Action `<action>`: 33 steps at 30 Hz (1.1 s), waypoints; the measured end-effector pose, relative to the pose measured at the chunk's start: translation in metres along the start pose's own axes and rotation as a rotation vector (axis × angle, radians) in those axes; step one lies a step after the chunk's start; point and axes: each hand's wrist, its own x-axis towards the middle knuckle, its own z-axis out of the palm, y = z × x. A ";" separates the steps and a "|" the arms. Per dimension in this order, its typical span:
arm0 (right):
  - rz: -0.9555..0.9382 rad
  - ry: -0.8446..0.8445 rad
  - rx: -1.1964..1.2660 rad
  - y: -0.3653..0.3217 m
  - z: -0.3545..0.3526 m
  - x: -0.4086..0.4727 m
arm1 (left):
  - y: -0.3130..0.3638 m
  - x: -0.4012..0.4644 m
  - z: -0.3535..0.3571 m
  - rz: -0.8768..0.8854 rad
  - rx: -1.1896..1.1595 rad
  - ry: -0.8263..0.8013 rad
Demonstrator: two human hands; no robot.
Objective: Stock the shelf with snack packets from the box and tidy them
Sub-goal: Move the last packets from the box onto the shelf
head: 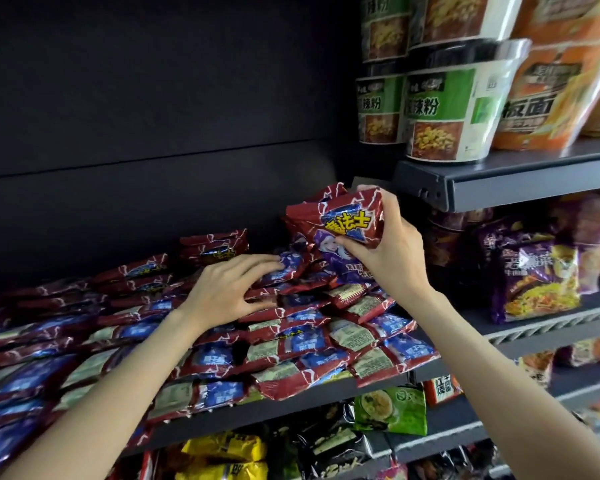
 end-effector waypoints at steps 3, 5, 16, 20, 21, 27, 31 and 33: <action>-0.004 -0.021 0.003 -0.002 0.001 0.000 | -0.002 -0.004 0.003 -0.022 0.012 -0.031; -0.003 -0.040 0.000 -0.002 0.001 0.000 | -0.006 -0.003 -0.006 -0.031 0.020 0.033; 0.039 0.012 -0.021 0.006 -0.001 0.000 | -0.018 0.053 -0.051 -0.121 0.264 -0.436; 0.027 0.020 -0.005 0.005 -0.002 -0.001 | -0.020 0.069 -0.053 -0.069 0.214 -0.568; 0.031 0.020 0.003 0.005 -0.002 -0.001 | -0.022 0.070 -0.059 -0.077 0.211 -0.546; 0.040 0.015 0.017 0.008 -0.004 0.003 | -0.028 0.063 -0.079 -0.004 0.275 -0.512; 0.029 0.002 0.022 0.007 0.002 0.001 | -0.014 0.061 -0.051 0.097 0.218 -0.545; 0.032 -0.006 0.031 0.006 0.004 0.001 | -0.010 0.062 -0.037 0.055 0.179 -0.511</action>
